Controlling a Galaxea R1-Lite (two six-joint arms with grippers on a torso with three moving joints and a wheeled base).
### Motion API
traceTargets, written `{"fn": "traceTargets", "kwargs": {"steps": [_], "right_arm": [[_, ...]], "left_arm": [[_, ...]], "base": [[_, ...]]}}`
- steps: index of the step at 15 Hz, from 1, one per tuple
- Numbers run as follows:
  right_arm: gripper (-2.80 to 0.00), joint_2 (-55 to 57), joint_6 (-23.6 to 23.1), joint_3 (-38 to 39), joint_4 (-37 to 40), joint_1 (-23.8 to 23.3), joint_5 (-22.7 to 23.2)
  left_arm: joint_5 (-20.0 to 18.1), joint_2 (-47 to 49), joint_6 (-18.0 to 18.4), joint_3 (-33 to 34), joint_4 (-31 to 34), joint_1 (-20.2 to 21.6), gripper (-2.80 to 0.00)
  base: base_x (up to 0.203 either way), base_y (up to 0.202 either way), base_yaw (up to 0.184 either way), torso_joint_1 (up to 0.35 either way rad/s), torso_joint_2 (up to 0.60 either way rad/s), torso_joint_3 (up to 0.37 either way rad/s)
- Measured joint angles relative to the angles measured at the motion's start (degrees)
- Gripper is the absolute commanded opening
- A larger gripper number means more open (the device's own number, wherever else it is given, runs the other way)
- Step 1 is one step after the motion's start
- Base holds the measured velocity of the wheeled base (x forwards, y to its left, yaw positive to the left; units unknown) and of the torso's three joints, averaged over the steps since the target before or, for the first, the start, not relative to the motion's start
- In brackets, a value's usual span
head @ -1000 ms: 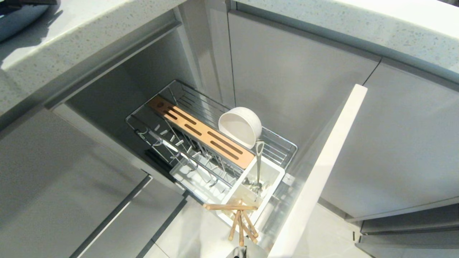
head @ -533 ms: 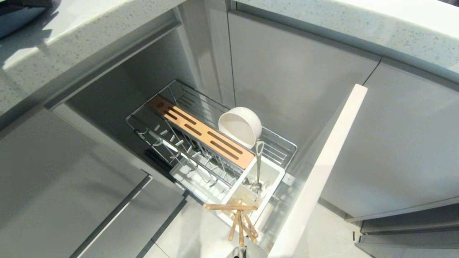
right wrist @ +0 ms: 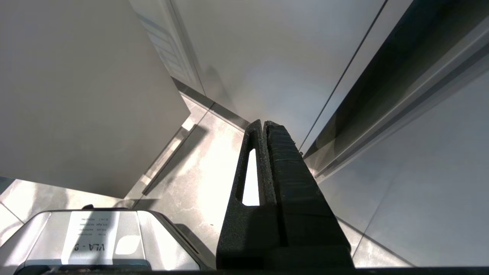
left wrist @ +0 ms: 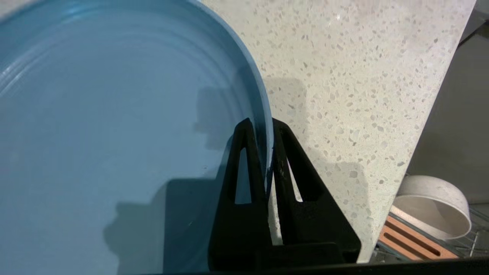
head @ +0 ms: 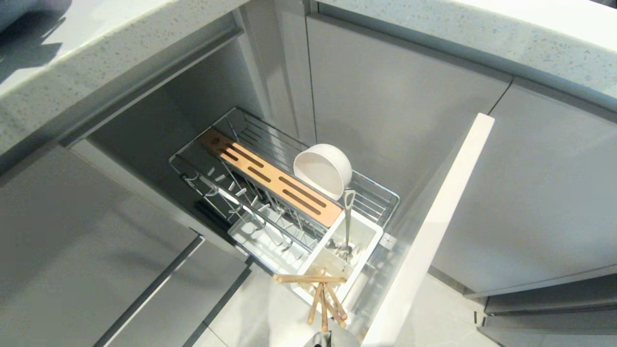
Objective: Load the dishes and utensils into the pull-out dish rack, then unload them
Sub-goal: Pick up the plate and place it in the cupboard
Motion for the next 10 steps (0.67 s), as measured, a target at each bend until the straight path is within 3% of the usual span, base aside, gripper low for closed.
{"fn": "traceTargets", "kwargs": {"steps": [6, 10], "right_arm": [[-2.8, 0.0, 0.0, 0.0, -0.02, 0.0, 0.0], [-2.8, 0.0, 0.0, 0.0, 0.0, 0.0, 0.0]], "left_arm": [[0.28, -2.26, 2.57, -0.02, -3.5, -0.8, -2.8], [-0.11, -3.04, 5.4, -0.02, -15.36, -0.99, -2.8]], "base": [[0.0, 0.0, 0.0, 0.0, 0.0, 0.0], [0.0, 0.0, 0.0, 0.0, 0.0, 0.0]]}}
